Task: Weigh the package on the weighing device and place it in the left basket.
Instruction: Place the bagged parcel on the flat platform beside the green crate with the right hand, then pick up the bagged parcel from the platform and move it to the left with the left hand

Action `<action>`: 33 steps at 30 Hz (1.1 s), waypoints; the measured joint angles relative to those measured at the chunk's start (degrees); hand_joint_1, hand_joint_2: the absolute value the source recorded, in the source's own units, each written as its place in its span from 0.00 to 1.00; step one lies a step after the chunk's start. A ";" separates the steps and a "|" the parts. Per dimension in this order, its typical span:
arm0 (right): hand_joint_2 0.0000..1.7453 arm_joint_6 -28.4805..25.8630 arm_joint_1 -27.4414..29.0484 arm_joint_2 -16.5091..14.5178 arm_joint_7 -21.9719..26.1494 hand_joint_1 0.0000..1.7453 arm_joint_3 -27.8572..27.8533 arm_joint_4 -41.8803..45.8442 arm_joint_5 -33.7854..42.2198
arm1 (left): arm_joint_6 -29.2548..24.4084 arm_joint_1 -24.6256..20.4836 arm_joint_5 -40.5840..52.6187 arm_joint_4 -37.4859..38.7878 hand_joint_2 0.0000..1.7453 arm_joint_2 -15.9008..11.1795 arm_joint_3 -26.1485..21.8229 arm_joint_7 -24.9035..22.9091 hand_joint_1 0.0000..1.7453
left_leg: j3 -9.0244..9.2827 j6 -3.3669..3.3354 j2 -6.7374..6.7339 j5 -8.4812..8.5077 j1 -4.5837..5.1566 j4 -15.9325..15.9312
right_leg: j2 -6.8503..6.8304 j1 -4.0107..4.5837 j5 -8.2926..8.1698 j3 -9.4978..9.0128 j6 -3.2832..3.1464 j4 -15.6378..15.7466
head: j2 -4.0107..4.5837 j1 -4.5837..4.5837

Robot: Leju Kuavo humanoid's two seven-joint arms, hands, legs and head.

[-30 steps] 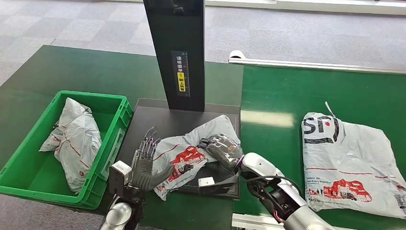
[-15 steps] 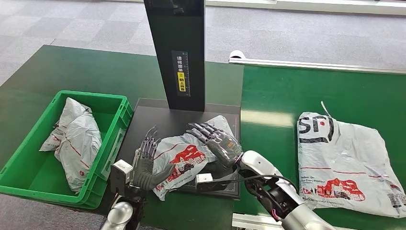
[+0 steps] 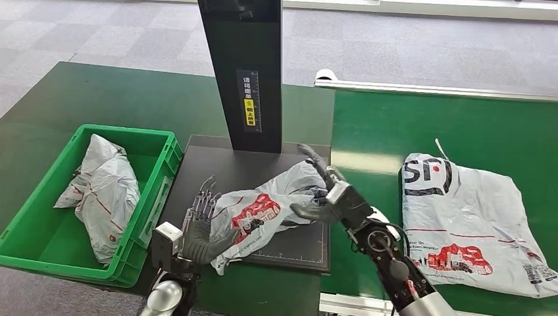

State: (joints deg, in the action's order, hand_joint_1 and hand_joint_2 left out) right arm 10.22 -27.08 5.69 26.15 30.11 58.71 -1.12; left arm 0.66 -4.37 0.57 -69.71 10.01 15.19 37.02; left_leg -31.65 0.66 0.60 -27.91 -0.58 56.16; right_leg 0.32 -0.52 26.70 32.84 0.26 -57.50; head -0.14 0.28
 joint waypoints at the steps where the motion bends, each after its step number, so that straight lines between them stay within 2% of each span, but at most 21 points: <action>1: 0.00 0.93 0.13 0.64 -1.55 0.00 -2.00 1.53 3.13 | -0.14 0.65 0.06 -1.00 1.00 -0.01 0.00 -0.69 0.00 | 0.00 0.00 0.00 0.00 0.00 0.00 | 0.00 0.00 0.00 0.00 0.00 0.00 | 0.00 -0.01; 3: 0.00 1.74 0.26 2.07 -4.60 0.00 -5.48 4.86 7.31 | -0.41 2.01 0.35 -3.24 1.00 -0.02 0.02 -2.63 0.00 | 0.00 -0.01 0.01 -0.01 0.01 0.01 | 0.00 -0.01 0.00 0.00 0.00 0.01 | -0.01 -0.01; 6: 0.00 0.81 1.30 3.74 -7.00 0.00 -9.39 10.81 9.40 | -0.49 3.65 1.71 -5.70 1.00 -0.01 0.27 -5.43 0.00 | 0.01 -0.01 0.00 -0.02 0.01 0.01 | 0.00 -0.01 0.00 0.01 0.00 0.01 | 0.00 -0.01; 10: 0.00 -3.03 3.98 4.58 -6.49 0.00 -13.05 18.75 8.56 | -0.04 4.93 3.36 -6.18 1.00 0.18 1.30 -6.01 0.00 | 0.00 -0.01 0.00 -0.03 0.00 -0.01 | 0.01 0.00 0.01 0.02 0.00 0.01 | 0.00 0.00; 14: 0.00 -3.88 5.86 5.18 -6.13 0.00 -15.08 23.85 8.20 | 0.11 5.44 3.65 -6.18 1.00 0.46 2.03 -5.80 0.00 | 0.01 0.00 -0.03 -0.03 -0.01 -0.01 | 0.03 0.01 0.01 0.01 0.00 0.01 | -0.01 -0.01; 21: 0.00 -12.40 8.73 5.96 -1.13 0.00 -17.85 31.25 3.32 | 0.58 3.70 5.39 -2.52 1.00 1.31 3.80 -4.76 0.00 | 0.04 -0.02 0.01 -0.02 0.01 0.03 | -0.02 -0.01 0.01 -0.01 0.01 0.02 | -0.01 -0.01; 25: 0.00 -16.18 10.96 8.15 2.95 0.00 -20.84 35.60 -0.45 | -1.18 0.78 5.48 2.57 1.00 2.28 5.63 -2.50 0.00 | 0.02 -0.04 -0.01 -0.05 0.04 0.03 | 0.01 -0.05 0.00 -0.02 0.01 0.02 | 0.00 0.00; 30: 0.00 -11.61 13.15 12.59 7.25 0.00 -24.09 36.05 3.33 | -1.75 -2.14 2.51 8.51 1.00 2.52 7.53 0.06 0.00 | 0.05 -0.05 0.07 -0.06 0.04 0.04 | -0.07 -0.05 0.00 -0.05 0.02 0.06 | -0.01 0.00; 33: 0.00 -10.38 14.64 14.78 7.94 0.00 -26.01 36.20 4.59 | -1.63 -3.13 1.55 11.31 1.00 2.53 8.70 1.07 0.00 | 0.05 -0.05 0.03 -0.06 0.03 0.03 | -0.06 -0.05 0.00 -0.06 0.02 0.05 | -0.01 0.02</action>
State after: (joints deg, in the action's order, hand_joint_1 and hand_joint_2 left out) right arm -0.16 -12.44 20.48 34.10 4.10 94.90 3.47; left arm -0.97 -7.51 2.12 -58.40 12.54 23.90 38.09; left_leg -31.59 0.60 0.63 -27.98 -0.55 56.19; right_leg 0.27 -0.56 26.70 32.78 0.28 -57.45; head -0.14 0.30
